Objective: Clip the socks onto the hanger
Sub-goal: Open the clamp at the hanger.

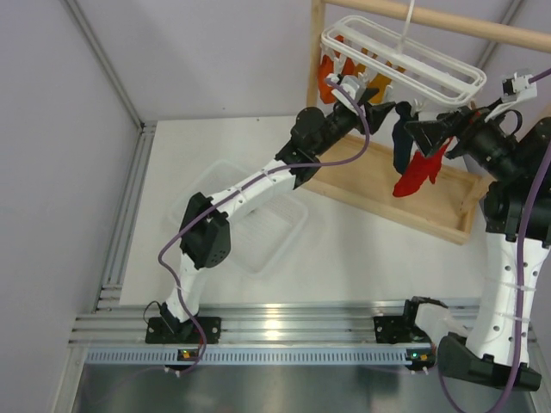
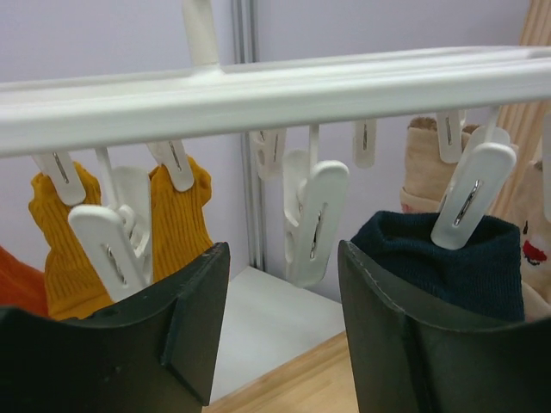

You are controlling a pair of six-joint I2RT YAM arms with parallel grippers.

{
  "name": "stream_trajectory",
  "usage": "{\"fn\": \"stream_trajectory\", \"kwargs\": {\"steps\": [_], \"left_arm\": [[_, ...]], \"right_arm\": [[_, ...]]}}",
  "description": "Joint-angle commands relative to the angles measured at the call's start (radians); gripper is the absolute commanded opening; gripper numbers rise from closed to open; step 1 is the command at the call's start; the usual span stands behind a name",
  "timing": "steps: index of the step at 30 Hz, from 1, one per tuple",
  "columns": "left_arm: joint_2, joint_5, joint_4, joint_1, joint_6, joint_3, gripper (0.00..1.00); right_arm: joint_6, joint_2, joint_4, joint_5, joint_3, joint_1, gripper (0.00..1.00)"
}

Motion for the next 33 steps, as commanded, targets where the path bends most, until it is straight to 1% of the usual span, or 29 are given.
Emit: {"fn": "stream_trajectory", "kwargs": {"steps": [1, 2, 4, 5, 7, 8, 9, 10, 12, 13, 15, 16, 17, 19, 20, 22, 25, 28, 33], "left_arm": [[0.008, 0.048, 0.112, 0.005, -0.029, 0.074, 0.57], [0.012, 0.055, 0.114, 0.005, -0.032, 0.079, 0.56], [0.018, 0.063, 0.109, 0.005, -0.04, 0.089, 0.51], [0.02, 0.065, 0.101, 0.005, -0.043, 0.098, 0.44], [0.018, 0.074, 0.086, 0.005, -0.047, 0.106, 0.39], [0.012, 0.078, 0.072, 0.005, -0.047, 0.103, 0.33], [0.009, 0.078, 0.063, 0.005, -0.047, 0.103, 0.31], [0.006, 0.088, 0.054, 0.005, -0.044, 0.103, 0.29], [-0.009, 0.095, 0.035, 0.007, -0.038, 0.099, 0.24], [-0.014, 0.112, 0.028, 0.005, -0.032, 0.097, 0.23], [-0.025, 0.126, -0.003, 0.005, -0.026, 0.099, 0.19], [-0.029, 0.134, -0.012, 0.005, -0.023, 0.099, 0.18], [-0.037, 0.146, -0.023, 0.005, -0.02, 0.099, 0.16], [-0.045, 0.154, -0.05, 0.005, -0.01, 0.099, 0.14], [-0.051, 0.155, -0.06, 0.005, -0.009, 0.099, 0.13], [-0.057, 0.16, -0.078, 0.005, -0.007, 0.097, 0.12], [-0.071, 0.163, -0.083, 0.005, -0.006, 0.082, 0.12], [-0.077, 0.175, -0.09, 0.007, -0.003, 0.082, 0.11], [-0.095, 0.212, -0.09, 0.005, 0.003, 0.06, 0.11]], "right_arm": [[-0.009, -0.024, 0.029, -0.045, 0.008, -0.008, 0.98], [0.006, -0.027, 0.061, -0.051, 0.0, -0.008, 0.96], [0.027, -0.036, 0.104, -0.06, -0.03, -0.006, 0.93], [0.053, -0.039, 0.151, -0.063, -0.043, -0.006, 0.91], [0.084, -0.051, 0.201, -0.059, -0.092, -0.006, 0.88], [0.115, -0.053, 0.233, -0.048, -0.109, -0.005, 0.86], [0.129, -0.054, 0.285, -0.04, -0.142, -0.002, 0.84], [0.142, -0.056, 0.31, -0.028, -0.159, 0.009, 0.8], [0.164, -0.054, 0.345, 0.032, -0.194, 0.033, 0.76], [0.172, -0.047, 0.376, 0.055, -0.204, 0.062, 0.72], [0.19, -0.039, 0.414, 0.115, -0.228, 0.099, 0.68], [0.19, -0.03, 0.435, 0.139, -0.231, 0.142, 0.65], [0.185, -0.027, 0.443, 0.2, -0.234, 0.167, 0.64], [0.173, -0.022, 0.465, 0.253, -0.251, 0.223, 0.6], [0.164, -0.022, 0.492, 0.321, -0.257, 0.228, 0.59], [0.167, -0.022, 0.521, 0.371, -0.285, 0.282, 0.55], [0.193, -0.018, 0.577, 0.458, -0.322, 0.306, 0.54], [0.201, -0.004, 0.618, 0.5, -0.346, 0.322, 0.51], [0.193, 0.015, 0.709, 0.572, -0.38, 0.342, 0.54]]}}
